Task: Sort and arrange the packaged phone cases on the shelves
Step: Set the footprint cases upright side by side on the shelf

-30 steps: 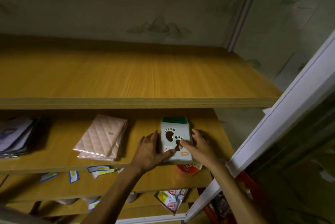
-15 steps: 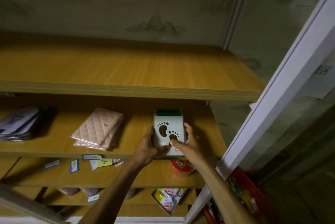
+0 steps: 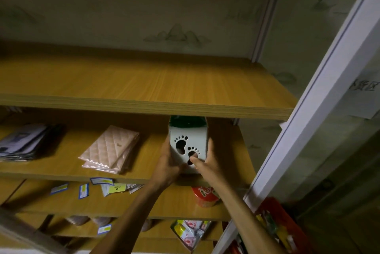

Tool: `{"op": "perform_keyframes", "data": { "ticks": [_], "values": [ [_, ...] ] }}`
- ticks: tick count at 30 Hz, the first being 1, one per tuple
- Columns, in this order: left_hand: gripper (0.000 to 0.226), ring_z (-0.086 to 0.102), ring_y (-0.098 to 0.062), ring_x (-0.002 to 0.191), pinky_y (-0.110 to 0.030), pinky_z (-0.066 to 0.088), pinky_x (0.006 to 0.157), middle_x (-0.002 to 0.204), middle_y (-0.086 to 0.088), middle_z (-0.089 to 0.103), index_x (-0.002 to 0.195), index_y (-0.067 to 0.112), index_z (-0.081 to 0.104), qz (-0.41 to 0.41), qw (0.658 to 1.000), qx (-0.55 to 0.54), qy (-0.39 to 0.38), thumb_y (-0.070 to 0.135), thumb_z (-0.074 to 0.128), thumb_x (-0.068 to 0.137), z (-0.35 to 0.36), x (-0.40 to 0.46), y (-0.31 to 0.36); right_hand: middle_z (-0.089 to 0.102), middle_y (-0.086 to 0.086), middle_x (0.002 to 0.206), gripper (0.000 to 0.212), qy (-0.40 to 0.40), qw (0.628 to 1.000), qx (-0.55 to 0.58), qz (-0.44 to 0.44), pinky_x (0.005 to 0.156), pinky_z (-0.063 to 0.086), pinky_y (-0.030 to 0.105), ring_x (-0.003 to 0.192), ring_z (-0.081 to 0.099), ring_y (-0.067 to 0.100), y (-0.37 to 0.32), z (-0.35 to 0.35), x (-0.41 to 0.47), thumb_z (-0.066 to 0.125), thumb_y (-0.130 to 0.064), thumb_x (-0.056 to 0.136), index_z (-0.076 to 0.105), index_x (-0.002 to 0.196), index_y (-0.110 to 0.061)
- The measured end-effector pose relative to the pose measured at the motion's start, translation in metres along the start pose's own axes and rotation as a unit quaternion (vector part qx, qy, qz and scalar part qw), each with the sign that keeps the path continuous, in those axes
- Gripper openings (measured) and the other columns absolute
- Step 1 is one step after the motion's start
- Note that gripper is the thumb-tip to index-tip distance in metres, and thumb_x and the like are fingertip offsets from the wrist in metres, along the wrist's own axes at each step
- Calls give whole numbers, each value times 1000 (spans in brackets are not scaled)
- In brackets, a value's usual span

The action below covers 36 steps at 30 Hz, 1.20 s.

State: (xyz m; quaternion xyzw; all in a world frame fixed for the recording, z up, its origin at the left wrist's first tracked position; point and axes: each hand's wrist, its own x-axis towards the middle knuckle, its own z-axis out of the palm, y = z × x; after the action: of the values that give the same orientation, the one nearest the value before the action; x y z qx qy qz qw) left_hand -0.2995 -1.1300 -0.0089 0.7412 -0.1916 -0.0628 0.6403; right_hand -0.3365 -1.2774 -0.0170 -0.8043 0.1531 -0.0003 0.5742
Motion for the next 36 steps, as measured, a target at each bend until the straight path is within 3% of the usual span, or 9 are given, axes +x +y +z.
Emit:
{"op": "perform_keyframes", "data": {
  "ticks": [2, 5, 11, 16, 19, 23, 27, 31, 36],
  "values": [
    [93, 46, -20, 126, -42, 53, 96, 136, -4, 43, 142, 19, 28, 55, 998, 15, 23, -17, 67, 66, 3, 8, -2, 5, -5, 161, 89, 26, 999, -38, -10, 100, 39, 43, 142, 26, 30, -4, 0, 4, 56, -45, 91, -13, 147, -42],
    [92, 42, -20, 132, -47, 47, 102, 143, -4, 39, 145, 19, 23, 79, 996, 22, 40, -7, 71, 71, 11, 12, -10, 7, 1, 161, 93, 39, 998, -47, -2, 105, 39, 52, 141, 26, 33, 1, 1, 4, 56, -53, 89, -15, 147, -40],
    [95, 45, -11, 132, -28, 50, 99, 141, 10, 44, 148, 33, 14, 59, 998, -5, 12, 0, 72, 80, 16, 9, -26, 5, 1, 161, 99, 13, 997, -60, 53, 104, 34, 51, 142, 23, 35, 12, 2, 0, 56, -59, 84, -18, 146, -40],
    [96, 42, 6, 127, -2, 41, 90, 134, 33, 41, 146, 39, 15, 62, 998, 8, 23, 6, 75, 79, 18, 9, -22, -2, -1, 162, 91, -7, 995, -86, 47, 108, 29, 54, 144, 18, 33, 11, 0, -3, 46, -63, 88, -19, 147, -36],
    [93, 43, 6, 126, -4, 43, 90, 132, 33, 42, 147, 35, 14, 58, 998, 11, 13, 9, 72, 80, 16, 6, -27, -1, 0, 162, 91, -16, 993, -101, 55, 108, 28, 55, 144, 19, 34, 13, -2, -4, 44, -65, 88, -20, 147, -36],
    [94, 41, 1, 130, -12, 45, 94, 140, 19, 40, 146, 36, 14, 50, 998, 17, 18, 5, 72, 79, 14, 7, -23, -3, 0, 161, 90, -13, 992, -116, 55, 109, 25, 57, 145, 16, 34, 8, -3, -3, 45, -63, 89, -20, 146, -36],
    [94, 41, -6, 133, -27, 44, 102, 143, 12, 39, 145, 40, 15, 50, 998, 28, 19, 6, 72, 79, 15, 5, -24, -2, 0, 162, 91, -15, 992, -119, 49, 109, 26, 58, 144, 17, 35, 9, -4, -5, 44, -64, 89, -20, 146, -37],
    [90, 41, -2, 132, -18, 44, 100, 142, 19, 39, 146, 36, 17, 59, 997, 44, 11, 15, 73, 79, 13, 4, -27, 3, 0, 161, 91, -20, 990, -125, 54, 107, 29, 58, 143, 20, 36, 11, -6, -6, 43, -68, 87, -19, 146, -38],
    [86, 48, 5, 121, -7, 46, 89, 127, 31, 48, 142, 38, 26, 36, 997, 61, 1, 6, 73, 77, 9, 11, -29, -1, -3, 161, 92, -18, 992, -118, 46, 109, 25, 55, 145, 15, 32, 6, -8, -3, 46, -65, 87, -17, 147, -36]
  ]
}}
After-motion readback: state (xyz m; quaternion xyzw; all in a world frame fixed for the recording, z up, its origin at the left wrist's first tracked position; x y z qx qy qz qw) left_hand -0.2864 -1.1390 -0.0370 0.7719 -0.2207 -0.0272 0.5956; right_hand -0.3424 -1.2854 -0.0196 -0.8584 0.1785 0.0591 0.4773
